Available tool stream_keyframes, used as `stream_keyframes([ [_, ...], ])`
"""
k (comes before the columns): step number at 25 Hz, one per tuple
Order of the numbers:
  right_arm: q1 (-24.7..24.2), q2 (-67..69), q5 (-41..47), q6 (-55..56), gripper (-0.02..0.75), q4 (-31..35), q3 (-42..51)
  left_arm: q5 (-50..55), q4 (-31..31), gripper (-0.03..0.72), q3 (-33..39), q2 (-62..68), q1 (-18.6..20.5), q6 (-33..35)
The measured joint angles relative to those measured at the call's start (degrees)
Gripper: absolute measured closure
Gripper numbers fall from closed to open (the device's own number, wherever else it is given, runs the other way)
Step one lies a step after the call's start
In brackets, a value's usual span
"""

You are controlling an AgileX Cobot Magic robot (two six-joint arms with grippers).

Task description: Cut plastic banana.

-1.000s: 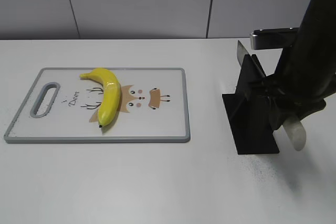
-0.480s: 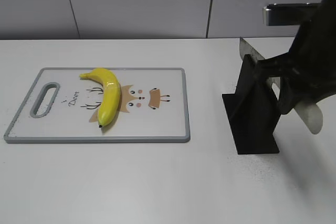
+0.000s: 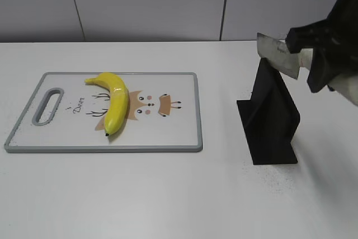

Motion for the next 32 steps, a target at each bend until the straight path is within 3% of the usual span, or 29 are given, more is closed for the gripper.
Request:
stream_keyframes([
  [11,0.0,0.0,1.1,-3.7,0.574,-1.0,-12.4,-0.4,0.0,0.180,-0.1,0.0,0.0,0.0],
  [17,0.0,0.3,1.1,-16.1,0.574,-1.1,-15.0,-6.4,0.0,0.180,-2.0,0.7,0.0,0.0],
  [22,0.0,4.8,1.3,-28.7,0.574,0.6,-18.8,-15.4,0.0,0.180,-5.2,9.0,0.0,0.7],
  [28,0.0,12.0,1.3,-49.9,0.574,8.3,-26.1,-19.5,-2.2,0.180,-13.0,26.9,0.0,9.5],
  [32,0.0,17.1,1.3,-64.0,0.574,14.2,-30.4,-19.5,-6.8,0.180,-21.2,40.1,0.0,22.2],
])
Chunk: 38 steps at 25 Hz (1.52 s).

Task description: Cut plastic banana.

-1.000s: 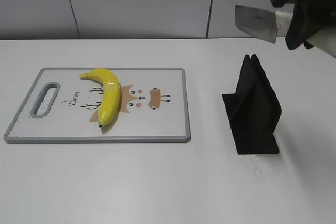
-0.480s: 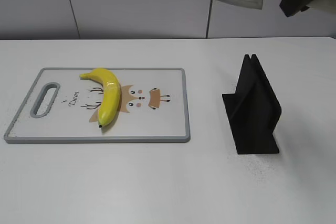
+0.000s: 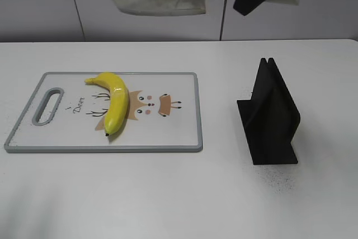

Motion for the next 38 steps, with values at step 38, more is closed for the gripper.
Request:
stream_keyframes([
  [38,0.0,18.9,-8.6,-28.2,0.574,13.3,-5.1,9.3,-15.3,0.180,-31.1,61.3,-6.1,53.4],
])
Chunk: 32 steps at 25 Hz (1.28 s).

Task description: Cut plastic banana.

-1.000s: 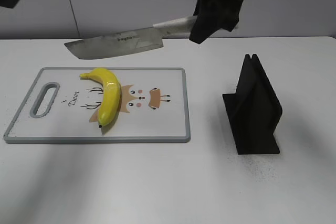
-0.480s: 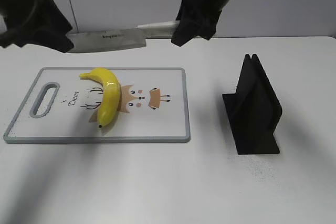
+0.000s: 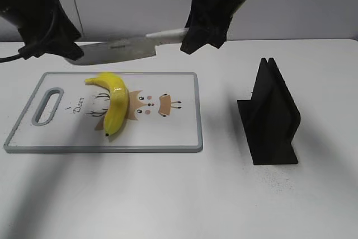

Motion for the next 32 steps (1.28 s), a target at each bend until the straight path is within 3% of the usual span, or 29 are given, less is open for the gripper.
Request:
stream_keyframes([
  [15,0.1,0.7,1.0,-0.9,0.574,2.8,-2.6,0.6,0.6,0.193,-0.2,1.5,0.0,0.0],
  [19,0.1,0.8,1.1,-1.0,0.574,2.8,-2.8,-0.2,0.8,0.308,-0.2,2.3,0.0,0.0],
  [25,0.1,1.7,1.2,-1.4,0.574,2.6,-2.8,-1.7,0.0,0.595,-0.2,2.3,0.0,0.1],
  [28,0.1,1.8,1.0,-2.1,0.574,2.3,-2.8,-0.9,0.2,0.649,-0.2,2.3,0.0,0.7],
  [32,0.1,1.8,0.8,-2.4,0.574,2.0,-2.9,-0.9,0.2,0.659,-0.2,2.3,0.0,1.1],
])
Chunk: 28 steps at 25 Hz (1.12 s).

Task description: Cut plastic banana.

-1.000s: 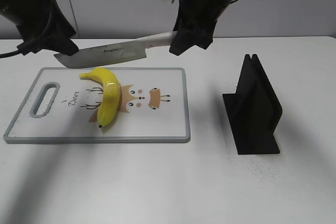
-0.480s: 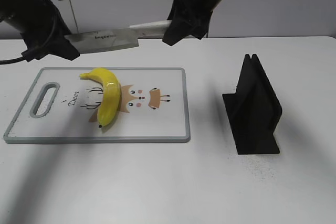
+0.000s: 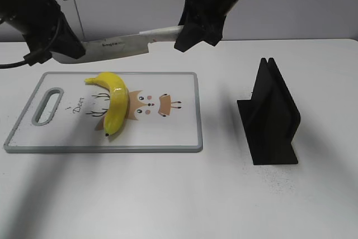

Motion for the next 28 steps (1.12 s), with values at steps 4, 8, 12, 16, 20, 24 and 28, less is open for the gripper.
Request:
stream_keyframes([
  [4,0.0,0.7,-0.2,-0.1,0.574,0.0,-0.2,-0.1,0.2,0.659,0.0,0.3,0.0,0.1],
  [8,0.0,2.4,-0.6,-0.2,0.574,0.1,-0.2,-0.4,0.3,0.661,0.0,2.9,0.0,0.1],
  [12,0.0,6.5,-2.4,-0.2,0.574,-0.2,-0.2,-2.9,0.3,0.661,0.0,7.8,0.0,0.3],
  [16,0.0,12.9,-4.8,-0.4,0.573,-0.7,-0.4,-5.7,-0.5,0.659,-0.3,14.9,0.0,0.8],
  [20,-0.4,14.1,-4.7,-0.5,0.572,-0.4,-1.0,-4.5,-1.1,0.659,-1.5,16.6,0.3,1.0],
  [24,-0.4,14.1,-4.4,-0.5,0.572,-0.4,-1.1,-4.1,-1.3,0.659,-1.7,16.7,0.3,1.2],
  [28,-0.4,14.1,-4.4,-0.5,0.572,-0.4,-1.1,-4.5,-1.3,0.659,-1.7,16.1,0.3,1.2],
])
